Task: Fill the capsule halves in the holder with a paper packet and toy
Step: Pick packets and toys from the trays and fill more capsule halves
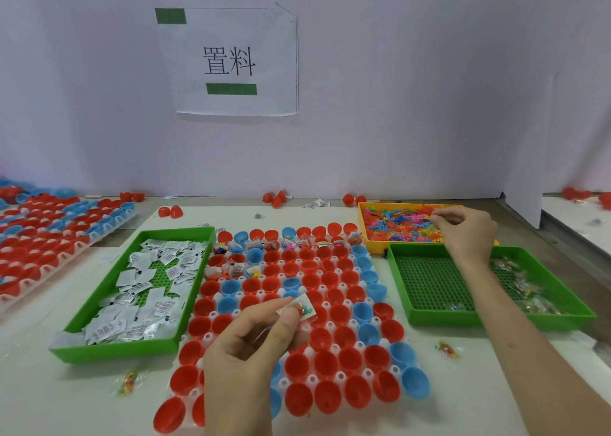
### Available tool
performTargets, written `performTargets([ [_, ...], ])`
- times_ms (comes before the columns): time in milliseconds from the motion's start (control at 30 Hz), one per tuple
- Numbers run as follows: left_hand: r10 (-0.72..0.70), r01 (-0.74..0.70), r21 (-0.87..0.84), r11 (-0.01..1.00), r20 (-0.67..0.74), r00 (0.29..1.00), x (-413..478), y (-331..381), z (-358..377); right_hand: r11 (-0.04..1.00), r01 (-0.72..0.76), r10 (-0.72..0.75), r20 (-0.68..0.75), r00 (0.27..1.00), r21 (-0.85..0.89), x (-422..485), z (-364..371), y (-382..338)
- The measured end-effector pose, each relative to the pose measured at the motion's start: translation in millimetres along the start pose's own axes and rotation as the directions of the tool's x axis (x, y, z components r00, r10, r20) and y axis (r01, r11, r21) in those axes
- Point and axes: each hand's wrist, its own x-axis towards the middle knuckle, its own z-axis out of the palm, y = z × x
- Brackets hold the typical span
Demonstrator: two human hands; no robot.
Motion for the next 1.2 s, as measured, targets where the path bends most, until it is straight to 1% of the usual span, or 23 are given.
performTargets([
  [233, -0.007, 0.007, -0.001, 1.0, -0.004, 1.0, 1, 1, -4, 1.0, -0.004, 0.004, 0.011, 1.0, -0.017, 0, 1, 1],
  [367, 0.004, -0.004, 0.001, 1.0, -0.003, 1.0, 0, 2, -5, 1.0, 0.0, -0.001, -0.051, 0.999, -0.023, 0, 2, 2],
  [467, 0.019, -0.019, -0.001, 1.0, 0.002, 1.0, 0, 2, -5, 1.0, 0.007, -0.006, -0.097, 0.995, 0.012, 0, 0, 2],
  [567, 0.032, -0.032, 0.003, 0.999, 0.001, 0.999, 0, 1, -6, 0.994, 0.076, -0.068, -0.109, 0.992, 0.077, 0, -2, -15],
  [667, 0.042, -0.042, 0.006, 0.999, 0.019, 0.999, 1, 1, -5, 0.966, 0.082, -0.077, -0.027, 0.997, 0.247, -5, -9, -53],
  [767, 0.044, -0.044, -0.008, 0.999, 0.049, 0.998, 0, 2, 0, 0.896, 0.052, -0.108, 0.103, 0.989, 0.441, -29, -21, -99],
  [833, 0.046, -0.045, -0.013, 0.999, 0.06, 0.997, -1, 3, 2, 0.848, 0.025, -0.166, 0.22, 0.961, 0.53, -62, -28, -127],
  [900, 0.051, -0.051, -0.009, 0.999, 0.065, 0.997, -1, 5, 2, 0.798, -0.035, -0.23, 0.358, 0.905, 0.602, -102, -31, -146],
  [1000, 0.067, -0.067, 0.008, 0.998, 0.063, 0.996, -3, 8, 1, 0.763, -0.132, -0.27, 0.499, 0.823, 0.632, -147, -32, -159],
  [1100, 0.076, -0.077, 0.007, 0.997, 0.047, 0.996, -4, 8, 0, 0.731, -0.193, -0.293, 0.557, 0.777, 0.654, -164, -28, -160],
  [1200, 0.066, -0.066, 0.003, 0.998, 0.015, 0.998, -3, 8, 0, 0.676, -0.281, -0.303, 0.604, 0.737, 0.682, -171, -24, -159],
])
